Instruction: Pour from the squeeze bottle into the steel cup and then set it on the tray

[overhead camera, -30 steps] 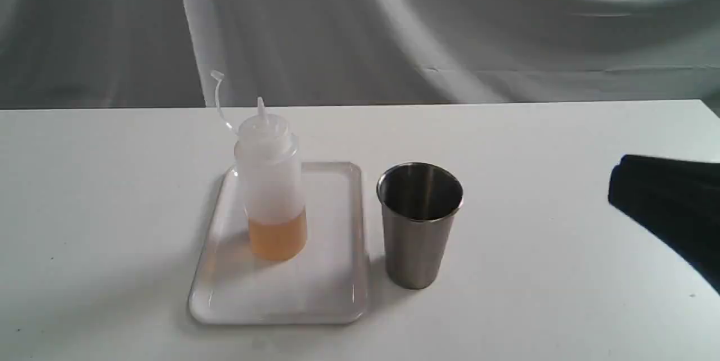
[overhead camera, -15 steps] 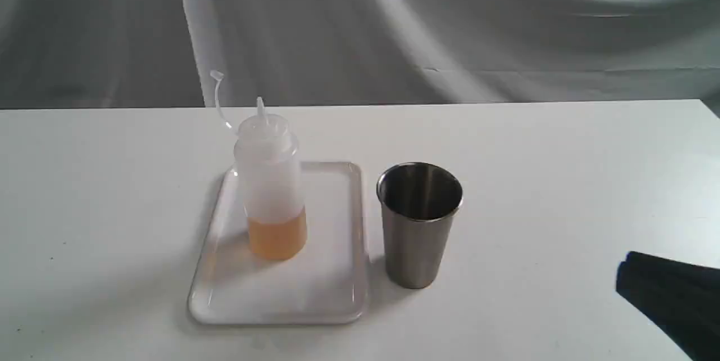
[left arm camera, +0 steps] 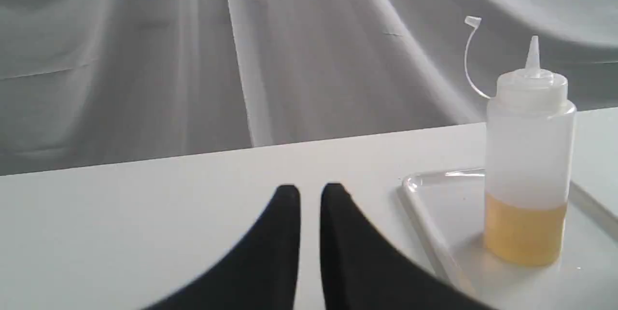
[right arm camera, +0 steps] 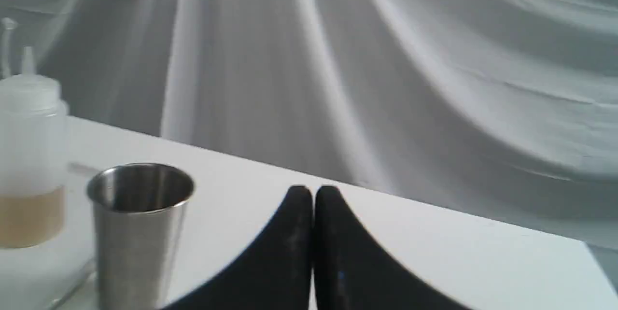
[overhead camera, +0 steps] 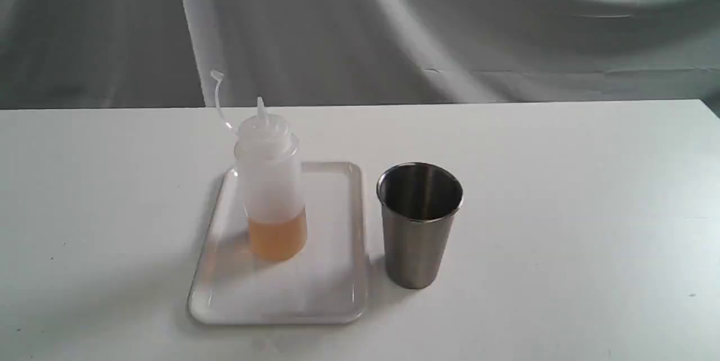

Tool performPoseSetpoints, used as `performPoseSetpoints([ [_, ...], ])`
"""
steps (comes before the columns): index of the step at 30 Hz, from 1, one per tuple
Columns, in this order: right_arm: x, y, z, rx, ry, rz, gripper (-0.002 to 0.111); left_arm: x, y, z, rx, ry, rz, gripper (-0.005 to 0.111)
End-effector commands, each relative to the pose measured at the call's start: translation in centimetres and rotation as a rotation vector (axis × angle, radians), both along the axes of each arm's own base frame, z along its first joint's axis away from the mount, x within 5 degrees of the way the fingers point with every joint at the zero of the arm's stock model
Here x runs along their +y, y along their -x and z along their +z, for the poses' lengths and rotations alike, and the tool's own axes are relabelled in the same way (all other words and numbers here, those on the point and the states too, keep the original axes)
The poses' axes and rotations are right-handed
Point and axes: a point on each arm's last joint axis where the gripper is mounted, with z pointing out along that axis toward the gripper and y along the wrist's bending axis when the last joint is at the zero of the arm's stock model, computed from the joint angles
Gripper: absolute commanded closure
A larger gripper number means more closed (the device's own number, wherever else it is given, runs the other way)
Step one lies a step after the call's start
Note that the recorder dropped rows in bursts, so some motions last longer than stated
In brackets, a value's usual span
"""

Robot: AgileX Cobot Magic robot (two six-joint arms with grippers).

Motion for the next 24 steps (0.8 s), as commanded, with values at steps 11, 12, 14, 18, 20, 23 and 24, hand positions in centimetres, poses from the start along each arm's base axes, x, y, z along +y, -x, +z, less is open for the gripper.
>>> performPoseSetpoints([
  [11,-0.89,0.83,-1.51,-0.015,0.095,-0.157,0.108,-0.03,0.02,-0.11,-0.002,0.002,-0.005,0.098],
  [12,-0.92,0.83,-1.68,0.005,0.148,-0.16,0.108,-0.03,0.02,-0.11,-0.002,0.002,-0.005,0.098],
  [14,-0.99,0.83,-1.93,0.035,0.199,-0.166,0.108,-0.03,0.02,-0.11,-0.002,0.002,-0.005,0.098],
  [18,-1.01,0.84,-1.91,0.034,0.215,-0.168,0.108,-0.03,0.02,-0.11,-0.002,0.002,-0.005,0.098],
  [20,-0.99,0.83,-1.91,0.034,0.201,-0.166,0.108,-0.03,0.02,-0.11,-0.002,0.002,-0.005,0.098],
  [23,-0.98,0.83,-1.91,0.033,0.197,-0.165,0.108,-0.03,0.02,-0.11,-0.002,0.0,-0.005,0.098],
  [24,-0.98,0.83,-1.91,0.033,0.197,-0.165,0.108,-0.03,0.02,-0.11,-0.002,0.0,-0.005,0.098],
])
